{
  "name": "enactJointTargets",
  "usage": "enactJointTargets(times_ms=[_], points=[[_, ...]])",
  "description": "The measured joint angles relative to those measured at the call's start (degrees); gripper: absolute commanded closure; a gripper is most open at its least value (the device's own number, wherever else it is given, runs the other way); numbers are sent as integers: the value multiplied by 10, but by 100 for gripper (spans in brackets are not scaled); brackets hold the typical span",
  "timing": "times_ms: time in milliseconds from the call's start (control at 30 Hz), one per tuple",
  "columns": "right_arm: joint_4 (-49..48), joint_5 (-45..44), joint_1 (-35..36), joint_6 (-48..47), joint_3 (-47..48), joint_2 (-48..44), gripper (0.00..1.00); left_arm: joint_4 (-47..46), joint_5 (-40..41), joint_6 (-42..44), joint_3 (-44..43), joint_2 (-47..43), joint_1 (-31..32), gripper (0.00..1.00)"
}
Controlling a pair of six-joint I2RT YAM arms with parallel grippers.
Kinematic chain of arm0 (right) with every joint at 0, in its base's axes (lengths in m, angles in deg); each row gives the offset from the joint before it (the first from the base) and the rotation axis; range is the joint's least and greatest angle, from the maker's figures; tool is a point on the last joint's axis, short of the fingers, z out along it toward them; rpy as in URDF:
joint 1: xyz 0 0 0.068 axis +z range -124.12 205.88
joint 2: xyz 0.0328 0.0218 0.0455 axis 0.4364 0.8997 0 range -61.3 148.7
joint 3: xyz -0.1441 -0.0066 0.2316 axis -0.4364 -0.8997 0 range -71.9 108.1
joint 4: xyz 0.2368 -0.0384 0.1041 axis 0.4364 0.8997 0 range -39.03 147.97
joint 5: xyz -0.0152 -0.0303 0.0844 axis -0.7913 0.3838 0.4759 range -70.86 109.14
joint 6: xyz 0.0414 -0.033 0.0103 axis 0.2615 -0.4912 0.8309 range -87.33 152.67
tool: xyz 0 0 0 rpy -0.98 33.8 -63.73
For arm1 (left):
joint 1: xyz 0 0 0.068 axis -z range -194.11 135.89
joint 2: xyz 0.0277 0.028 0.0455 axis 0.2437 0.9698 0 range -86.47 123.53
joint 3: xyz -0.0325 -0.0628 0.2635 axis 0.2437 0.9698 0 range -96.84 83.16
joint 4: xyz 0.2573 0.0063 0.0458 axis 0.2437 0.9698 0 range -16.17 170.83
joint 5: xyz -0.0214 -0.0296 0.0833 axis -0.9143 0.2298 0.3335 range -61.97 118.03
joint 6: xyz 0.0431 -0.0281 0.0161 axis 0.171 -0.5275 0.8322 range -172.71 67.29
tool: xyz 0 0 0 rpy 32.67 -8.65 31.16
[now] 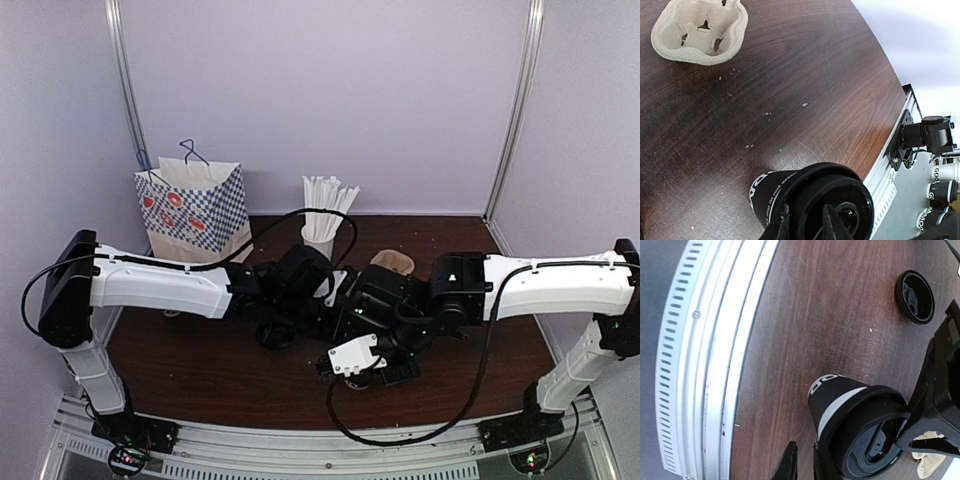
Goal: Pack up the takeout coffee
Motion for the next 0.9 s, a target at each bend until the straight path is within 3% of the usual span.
enactJointTargets(times_ms=[733, 900], points=[[-34, -79, 13, 3, -40, 0, 80, 0, 0, 0, 0, 0, 0, 77], [-44, -97, 24, 6, -48, 0, 83, 0, 0, 0, 1, 0, 0, 78]])
